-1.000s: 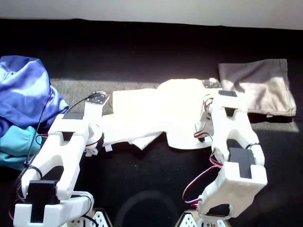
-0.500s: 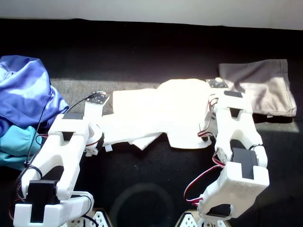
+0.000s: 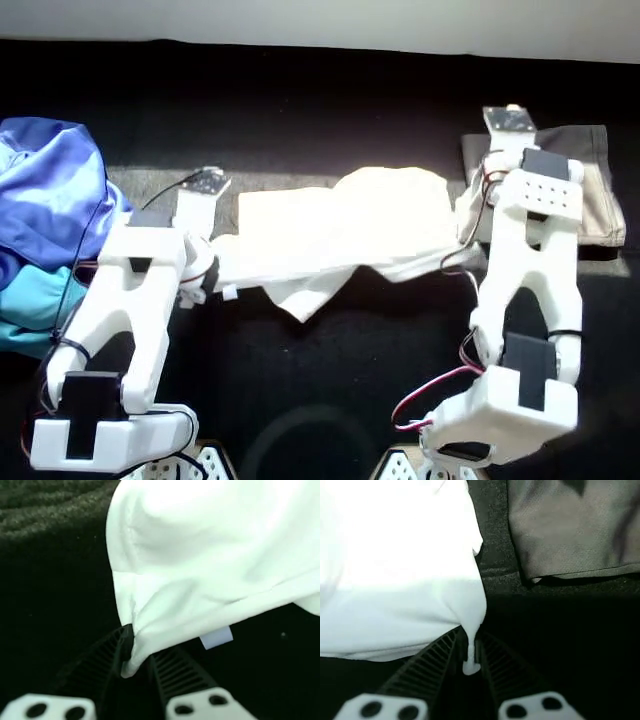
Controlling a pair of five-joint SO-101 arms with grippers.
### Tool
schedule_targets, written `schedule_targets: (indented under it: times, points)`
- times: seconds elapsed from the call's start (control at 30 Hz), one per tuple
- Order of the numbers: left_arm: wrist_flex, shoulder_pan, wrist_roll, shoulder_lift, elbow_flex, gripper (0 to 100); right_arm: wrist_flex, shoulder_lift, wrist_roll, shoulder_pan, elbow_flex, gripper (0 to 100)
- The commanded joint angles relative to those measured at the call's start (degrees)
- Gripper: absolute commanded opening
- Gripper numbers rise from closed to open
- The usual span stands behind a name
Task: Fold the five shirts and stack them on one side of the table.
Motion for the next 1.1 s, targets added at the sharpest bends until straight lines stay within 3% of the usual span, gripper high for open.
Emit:
schedule_targets:
  times: [0.0,0.17,0.3,0.47,0.7,1.07]
  points:
    - [12.13,-0.31,0.26,-0.66,-18.15,1,0.22,-9.45,0.0,-0.13,-3.47,0.5]
    - [24.79,2.51,0.35,-0.57,-38.29,1,-0.84,-16.04,0.0,-0.22,-6.46,0.5]
    - [30.42,5.49,0.35,-0.57,-48.66,1,-1.01,-18.51,0.0,-0.22,-14.2,0.5]
    - [31.38,5.85,0.35,-0.57,-57.63,1,-0.57,-18.86,0.0,0.13,-26.68,0.5]
    - [32.62,5.85,0.44,-3.82,-68.09,1,-0.4,-18.95,5.63,0.4,-42.15,0.5]
    - [32.35,6.02,0.09,-14.55,-69.76,1,1.36,-18.59,6.68,3.47,-53.05,0.5]
